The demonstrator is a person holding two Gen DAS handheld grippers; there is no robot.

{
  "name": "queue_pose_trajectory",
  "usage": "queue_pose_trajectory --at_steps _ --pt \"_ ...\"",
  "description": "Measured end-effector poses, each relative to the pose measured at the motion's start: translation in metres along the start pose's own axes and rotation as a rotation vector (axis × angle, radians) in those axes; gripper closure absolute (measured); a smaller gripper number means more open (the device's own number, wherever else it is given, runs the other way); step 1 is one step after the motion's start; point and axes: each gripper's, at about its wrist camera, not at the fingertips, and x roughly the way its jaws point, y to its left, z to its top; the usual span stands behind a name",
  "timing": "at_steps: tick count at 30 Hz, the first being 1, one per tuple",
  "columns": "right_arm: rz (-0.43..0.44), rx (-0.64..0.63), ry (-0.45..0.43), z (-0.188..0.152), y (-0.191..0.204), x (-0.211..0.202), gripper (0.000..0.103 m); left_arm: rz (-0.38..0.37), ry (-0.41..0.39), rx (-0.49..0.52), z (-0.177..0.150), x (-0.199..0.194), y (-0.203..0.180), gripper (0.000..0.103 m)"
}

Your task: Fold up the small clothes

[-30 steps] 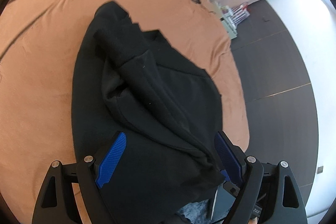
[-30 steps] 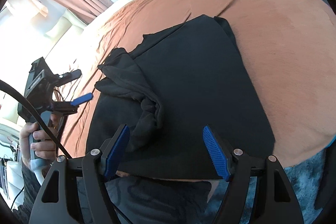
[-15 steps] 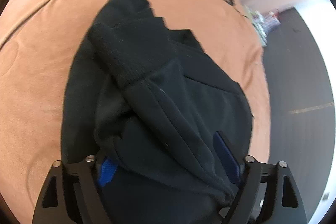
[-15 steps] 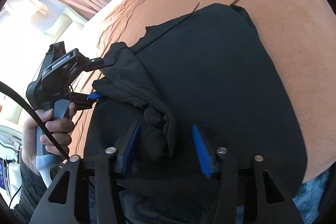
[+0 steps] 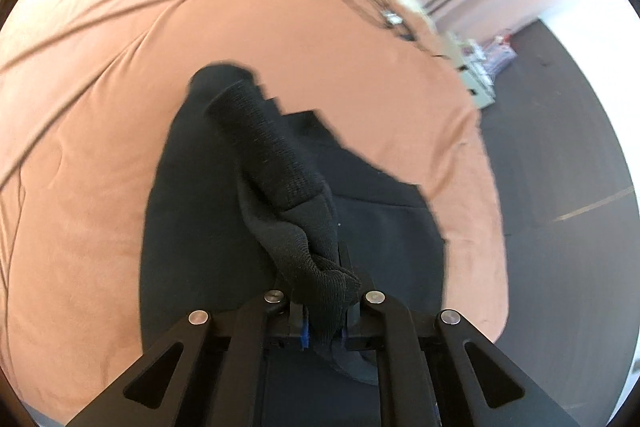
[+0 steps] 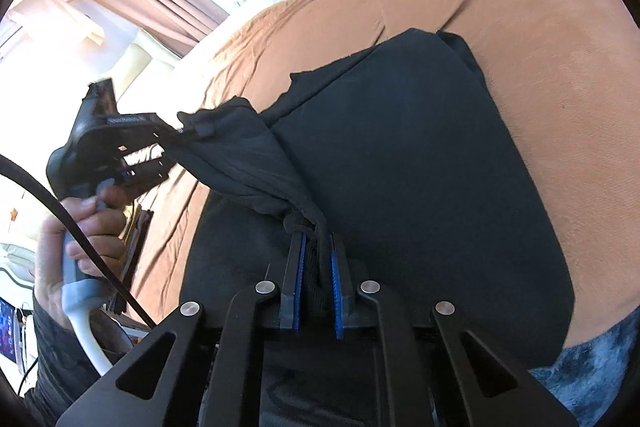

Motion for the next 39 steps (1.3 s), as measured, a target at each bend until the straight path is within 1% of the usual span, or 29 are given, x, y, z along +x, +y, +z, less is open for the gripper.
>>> queue_pose_trajectory --at_steps 3,7,12,15,20,26,35,39 --pt "0.005 0.011 -0.014 0.002 0.0 -0.005 0.095 -0.038 -0.011 0.055 0.0 -0.007 -0.024 0.093" --pt "0.007 0.02 -0.042 -0.001 -0.006 -0.023 0.095 -0.076 -0.005 0.108 0.0 -0.007 -0.05 0.093" --pt "-0.004 0.036 -0.072 -0.006 -0.017 -0.042 0.095 -0.112 0.019 0.178 -0.003 0.004 -0.082 0.093" --pt "-0.013 0.053 -0.085 -0.012 -0.027 -0.051 0.095 -0.121 0.039 0.209 -0.008 0.009 -0.094 0.093" --pt "-0.014 0.096 -0.095 -0.019 -0.043 -0.06 0.095 -0.115 0.073 0.247 -0.014 0.028 -0.114 0.093" --pt "-0.035 0.116 -0.098 -0.026 -0.052 -0.063 0.095 -0.097 0.111 0.274 -0.016 0.059 -0.129 0.093" --pt "-0.08 0.109 -0.102 -0.03 -0.041 -0.063 0.095 -0.09 0.144 0.278 -0.016 0.101 -0.139 0.093" --pt "-0.106 0.107 -0.109 -0.032 -0.037 -0.062 0.095 -0.076 0.17 0.272 -0.017 0.126 -0.141 0.093"
